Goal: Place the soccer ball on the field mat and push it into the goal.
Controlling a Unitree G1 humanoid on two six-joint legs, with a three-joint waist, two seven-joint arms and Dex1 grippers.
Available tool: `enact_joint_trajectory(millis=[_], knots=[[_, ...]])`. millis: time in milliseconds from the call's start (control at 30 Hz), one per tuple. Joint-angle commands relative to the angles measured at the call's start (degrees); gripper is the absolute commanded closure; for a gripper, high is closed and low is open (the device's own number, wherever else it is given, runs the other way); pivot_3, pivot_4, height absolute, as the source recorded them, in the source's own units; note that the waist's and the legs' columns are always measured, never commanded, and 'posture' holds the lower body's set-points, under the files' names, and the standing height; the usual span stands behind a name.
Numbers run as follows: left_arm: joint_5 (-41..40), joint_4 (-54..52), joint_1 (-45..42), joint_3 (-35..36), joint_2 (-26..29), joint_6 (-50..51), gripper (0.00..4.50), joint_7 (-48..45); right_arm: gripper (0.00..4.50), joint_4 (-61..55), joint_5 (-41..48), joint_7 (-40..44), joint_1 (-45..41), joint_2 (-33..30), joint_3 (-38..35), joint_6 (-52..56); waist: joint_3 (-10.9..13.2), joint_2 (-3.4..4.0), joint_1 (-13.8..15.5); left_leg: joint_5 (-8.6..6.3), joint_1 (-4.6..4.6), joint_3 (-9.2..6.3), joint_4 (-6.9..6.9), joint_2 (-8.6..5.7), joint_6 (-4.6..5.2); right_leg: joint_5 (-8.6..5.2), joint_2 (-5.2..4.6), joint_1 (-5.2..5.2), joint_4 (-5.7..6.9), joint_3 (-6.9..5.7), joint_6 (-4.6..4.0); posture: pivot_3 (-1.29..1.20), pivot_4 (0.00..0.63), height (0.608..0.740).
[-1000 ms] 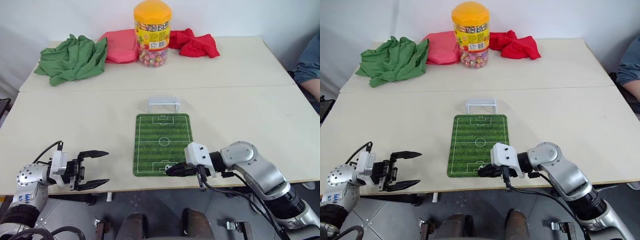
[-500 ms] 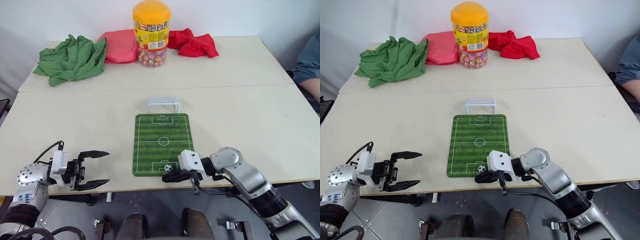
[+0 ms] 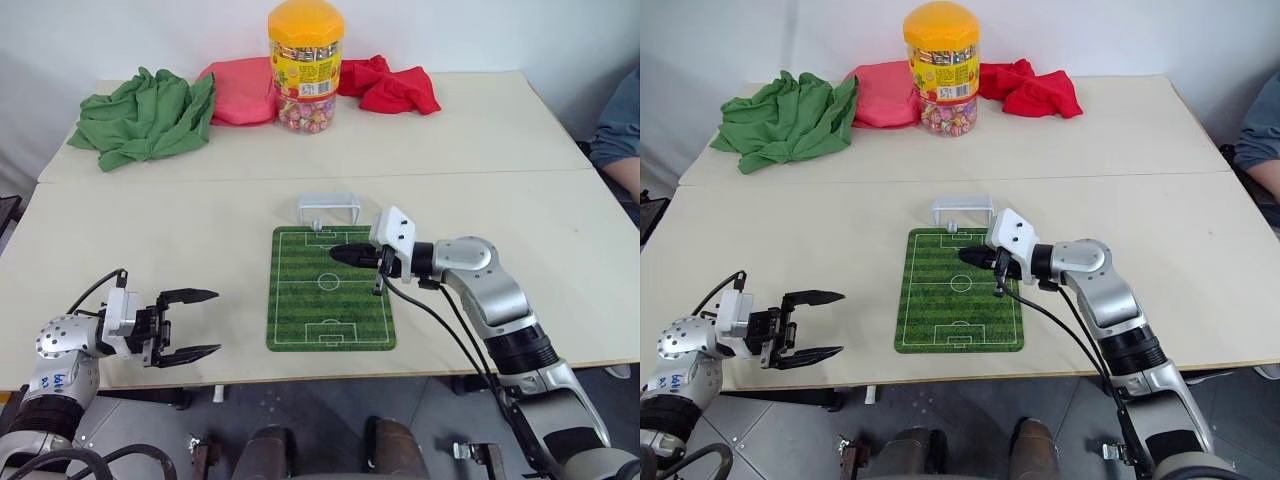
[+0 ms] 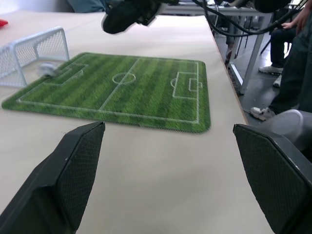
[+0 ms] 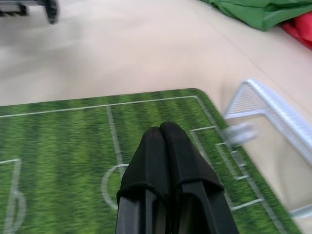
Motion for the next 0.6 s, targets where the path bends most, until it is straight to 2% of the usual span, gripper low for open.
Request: enact_joint_trajectory(millis=[33, 167, 300, 433, 500, 533, 567, 600], knots=[[0.89, 0.76, -1.24, 0.12, -0.41, 0.08, 0.00, -6.43, 4.46, -7.07, 3.08, -0.52, 1.49, -1.09, -2.26, 3.66, 0.00, 0.00, 0.00, 0.00, 0.00, 0.03, 0.00, 0.00, 0.00, 0.00, 0.00, 0.00, -0.01, 0.01, 0.00, 0.00, 0.150, 0.740], [2.15, 3.29, -4.17, 1.78, -1.01, 3.75, 0.00, -6.43, 4.46, -12.62, 7.12, 1.64, 5.46, -5.43, -5.51, 7.96, 0.00, -0.01, 0.05, 0.00, 0.00, 0.05, 0.04, 0.01, 0.00, 0.00, 0.00, -0.01, 0.01, 0.04, 0.00, 0.00, 0.150, 0.740], [5.10, 7.33, -8.00, 5.13, -1.82, 6.27, 0.00, -3.97, 4.46, -10.62, 11.29, 7.97, 9.41, -12.95, -10.66, 8.59, 0.01, -0.08, 0.54, -0.03, -0.02, 0.07, 0.07, -0.01, 0.05, 0.00, 0.00, 0.00, -0.03, 0.04, 0.00, 0.00, 0.150, 0.740], [9.20, 10.11, -10.71, 8.14, -1.92, 10.51, 0.00, 4.22, 3.65, -0.92, 11.28, 15.34, 12.14, -19.35, -15.30, 1.42, 0.02, -0.10, 0.55, -0.03, -0.01, 0.10, 0.06, -0.01, 0.06, 0.00, 0.00, 0.00, -0.03, 0.04, 0.00, 0.00, 0.150, 0.740], [10.89, 10.55, -10.90, 9.66, -1.83, 10.81, 0.00, 5.14, 2.99, 3.83, 11.09, 18.32, 12.90, -21.62, -17.00, -1.86, 0.02, -0.10, 0.33, -0.03, 0.00, 0.13, 0.06, -0.01, 0.06, 0.00, 0.00, 0.00, -0.04, 0.05, 0.00, 0.00, 0.150, 0.740], [10.34, 10.05, -10.57, 11.26, -2.13, 9.81, 0.00, 3.70, 2.48, 6.89, 10.79, 20.01, 13.08, -22.70, -17.73, -4.00, 0.04, -0.13, 0.21, -0.03, 0.01, 0.14, 0.04, -0.01, 0.06, 0.00, -0.01, 0.00, -0.04, 0.06, 0.00, 0.00, 0.150, 0.740], [9.73, 9.72, -10.11, 12.62, -2.01, 10.34, 0.00, 2.50, 2.33, 10.13, 10.35, 22.09, 13.50, -23.98, -18.49, -6.60, 0.05, -0.15, 0.04, -0.03, 0.00, 0.14, 0.04, 0.00, 0.06, 0.00, 0.00, 0.00, -0.04, 0.06, 0.00, 0.00, 0.150, 0.740], [9.47, 9.72, -9.84, 13.72, -1.81, 11.26, 0.00, 2.03, 1.97, 12.98, 10.45, 23.92, 13.66, -24.81, -19.32, -8.58, 0.06, -0.17, -0.07, -0.03, 0.01, 0.15, 0.04, 0.01, 0.06, 0.00, 0.00, 0.00, -0.04, 0.06, 0.00, 0.00, 0.150, 0.740]])
